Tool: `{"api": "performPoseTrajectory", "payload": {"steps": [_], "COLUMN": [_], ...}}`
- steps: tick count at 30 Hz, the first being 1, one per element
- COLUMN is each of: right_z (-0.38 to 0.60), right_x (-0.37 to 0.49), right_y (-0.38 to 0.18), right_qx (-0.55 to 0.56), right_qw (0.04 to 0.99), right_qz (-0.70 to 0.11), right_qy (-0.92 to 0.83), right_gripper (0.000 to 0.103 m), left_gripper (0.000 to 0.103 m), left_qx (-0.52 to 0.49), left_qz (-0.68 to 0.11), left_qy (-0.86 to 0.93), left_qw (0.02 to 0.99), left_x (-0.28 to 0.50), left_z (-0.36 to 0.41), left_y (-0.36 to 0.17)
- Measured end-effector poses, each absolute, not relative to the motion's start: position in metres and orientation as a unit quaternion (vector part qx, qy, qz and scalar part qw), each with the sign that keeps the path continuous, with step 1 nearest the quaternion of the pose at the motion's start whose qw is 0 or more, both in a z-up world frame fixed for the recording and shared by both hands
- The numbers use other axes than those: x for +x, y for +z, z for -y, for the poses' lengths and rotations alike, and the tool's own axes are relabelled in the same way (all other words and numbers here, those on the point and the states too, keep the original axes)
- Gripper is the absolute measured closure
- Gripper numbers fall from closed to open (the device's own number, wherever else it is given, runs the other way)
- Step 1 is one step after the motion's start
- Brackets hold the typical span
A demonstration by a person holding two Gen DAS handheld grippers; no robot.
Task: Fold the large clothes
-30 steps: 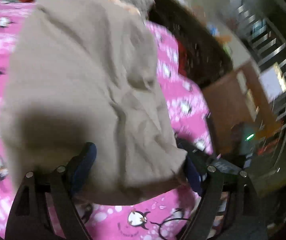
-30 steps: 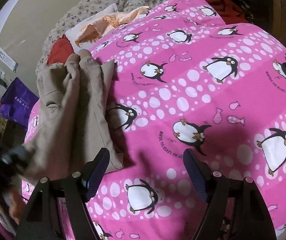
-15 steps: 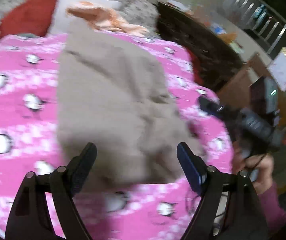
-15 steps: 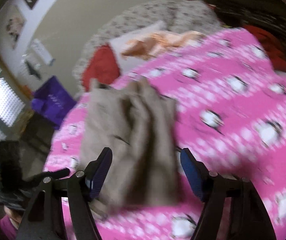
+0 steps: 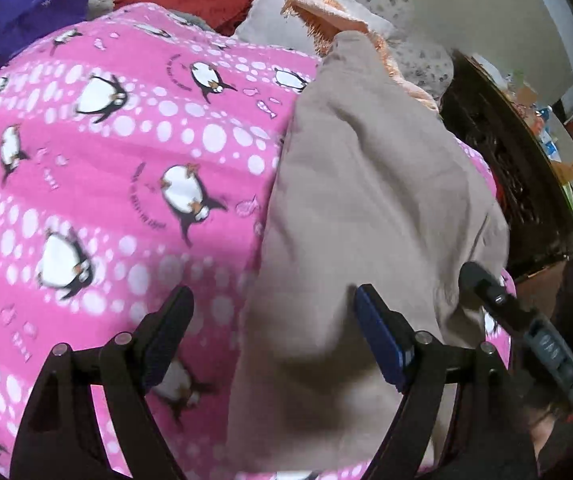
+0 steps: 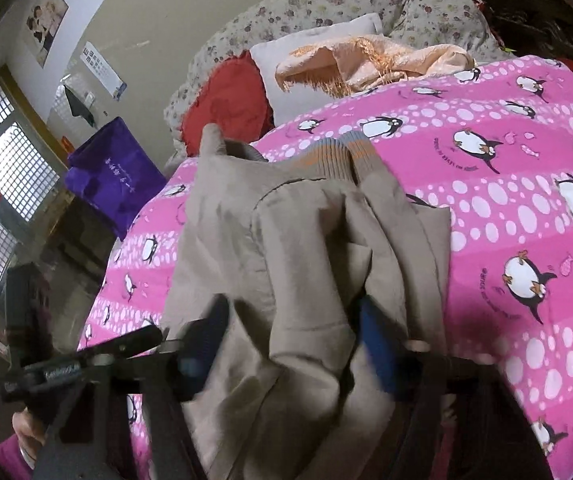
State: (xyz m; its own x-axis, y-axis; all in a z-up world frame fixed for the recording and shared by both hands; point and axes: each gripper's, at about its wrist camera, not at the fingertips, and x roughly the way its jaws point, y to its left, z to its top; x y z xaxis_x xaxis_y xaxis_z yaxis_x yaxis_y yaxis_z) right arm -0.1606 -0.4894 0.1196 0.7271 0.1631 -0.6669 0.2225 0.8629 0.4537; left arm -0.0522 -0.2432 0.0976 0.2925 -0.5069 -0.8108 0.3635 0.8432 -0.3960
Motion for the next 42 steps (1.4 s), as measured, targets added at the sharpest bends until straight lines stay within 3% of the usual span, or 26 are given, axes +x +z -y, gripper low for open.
{"api": "performPoseTrajectory", "payload": {"steps": [1,9,12,14,15,16,18,23,25,30,33,36,39,40,42], "right_z": [0.492,0.523,0.546,0.554,0.556,0.557,0.559,0.528,0.499,0.499,0.516,0.518,0.521,0.518,0.504], "right_x": [-0.160,-0.185,-0.167,-0.157,-0.159,-0.163,-0.179,-0.185,-0.164,-0.103,-0.090,-0.091,-0.098,-0.104,-0.127], "right_y": [0.118,0.143,0.109,0.087,0.088,0.092,0.115,0.170,0.176,0.132,0.107,0.098,0.113,0.120,0.138], "right_qx": [0.262,0.245,0.274,0.296,0.305,0.308,0.297,0.249,0.201,0.155,0.168,0.163,0.174,0.175,0.165], "right_qw": [0.892,0.914,0.888,0.869,0.866,0.866,0.873,0.905,0.914,0.900,0.896,0.902,0.895,0.893,0.895], "right_qz": [-0.369,-0.310,-0.350,-0.379,-0.378,-0.374,-0.356,-0.335,-0.351,-0.398,-0.395,-0.381,-0.398,-0.404,-0.409], "right_qy": [-0.016,-0.094,-0.118,-0.117,-0.118,-0.121,-0.154,-0.081,-0.023,-0.091,-0.117,-0.118,-0.098,-0.088,-0.067], "right_gripper": [0.093,0.101,0.101,0.099,0.092,0.077,0.064,0.065,0.070,0.071,0.082,0.082,0.073,0.064,0.055], "left_gripper": [0.021,0.020,0.019,0.018,0.017,0.015,0.015,0.015,0.015,0.012,0.007,0.006,0.006,0.006,0.006], "left_qx": [-0.070,-0.058,-0.030,-0.019,-0.021,-0.024,-0.022,-0.021,-0.026,-0.026,-0.031,-0.037,-0.029,-0.025,-0.023], "left_qz": [-0.535,-0.521,-0.539,-0.557,-0.558,-0.553,-0.545,-0.543,-0.546,-0.546,-0.550,-0.554,-0.547,-0.544,-0.544], "left_qy": [-0.268,-0.300,-0.291,-0.290,-0.285,-0.285,-0.288,-0.291,-0.291,-0.290,-0.285,-0.283,-0.285,-0.286,-0.284], "left_qw": [0.798,0.797,0.790,0.778,0.779,0.783,0.787,0.787,0.785,0.786,0.784,0.782,0.787,0.789,0.789], "left_x": [-0.047,-0.047,-0.041,-0.036,-0.035,-0.035,-0.035,-0.036,-0.034,-0.031,-0.032,-0.032,-0.033,-0.034,-0.038], "left_z": [0.248,0.275,0.302,0.311,0.310,0.308,0.307,0.306,0.306,0.305,0.306,0.308,0.310,0.309,0.305], "left_y": [0.094,0.107,0.090,0.079,0.076,0.078,0.079,0.077,0.075,0.073,0.068,0.066,0.069,0.071,0.073]}}
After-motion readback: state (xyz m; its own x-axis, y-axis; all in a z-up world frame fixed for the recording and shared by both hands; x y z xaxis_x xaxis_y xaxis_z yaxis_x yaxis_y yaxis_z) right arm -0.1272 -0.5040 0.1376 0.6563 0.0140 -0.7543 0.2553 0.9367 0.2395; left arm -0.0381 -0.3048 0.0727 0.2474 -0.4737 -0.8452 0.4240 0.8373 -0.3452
